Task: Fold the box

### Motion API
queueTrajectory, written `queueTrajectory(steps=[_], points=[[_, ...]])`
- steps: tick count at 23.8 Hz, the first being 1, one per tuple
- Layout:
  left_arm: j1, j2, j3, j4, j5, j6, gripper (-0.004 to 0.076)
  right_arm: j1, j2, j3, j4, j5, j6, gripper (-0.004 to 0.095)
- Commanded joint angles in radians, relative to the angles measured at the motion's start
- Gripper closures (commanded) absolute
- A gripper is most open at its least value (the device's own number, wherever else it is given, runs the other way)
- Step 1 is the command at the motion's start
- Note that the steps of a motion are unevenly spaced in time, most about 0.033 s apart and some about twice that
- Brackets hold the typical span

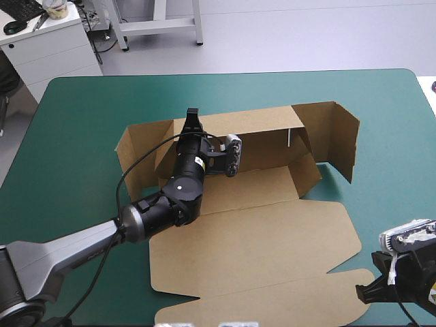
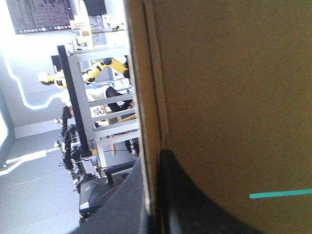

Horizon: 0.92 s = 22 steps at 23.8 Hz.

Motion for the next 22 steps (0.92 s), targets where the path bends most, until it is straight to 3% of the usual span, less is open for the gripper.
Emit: queueTrajectory(steps=[1,8,13,17,22], points=[[-0.038,-0.106,0.072,0.187,0.027,-0.125,0.0734,-0.004,0.008,-0.026,-0.005,-0.053,0.006,0.0913],[-0.154,-0.166,0.293,0.360,0.104,-0.310,0.0734,-0.004,0.008,-0.024,-0.007,-0.057,0.048,0.0913],[-0.163,-0.166,0.328,0.368,0.099,-0.366,0.0734,-0.004,0.008,-0.024,-0.005,-0.060,0.050,0.0905],[-0.163,-0.166,0.328,0.372,0.099,-0.378,0.0734,-0.004,0.008,-0.024,-0.005,-0.060,0.072,0.0747],[-0.163,-0.166,0.328,0.372,0.097,-0.378,0.0734,-0.004,0.012,-0.024,-0.010,-0.068,0.096,0.0363]])
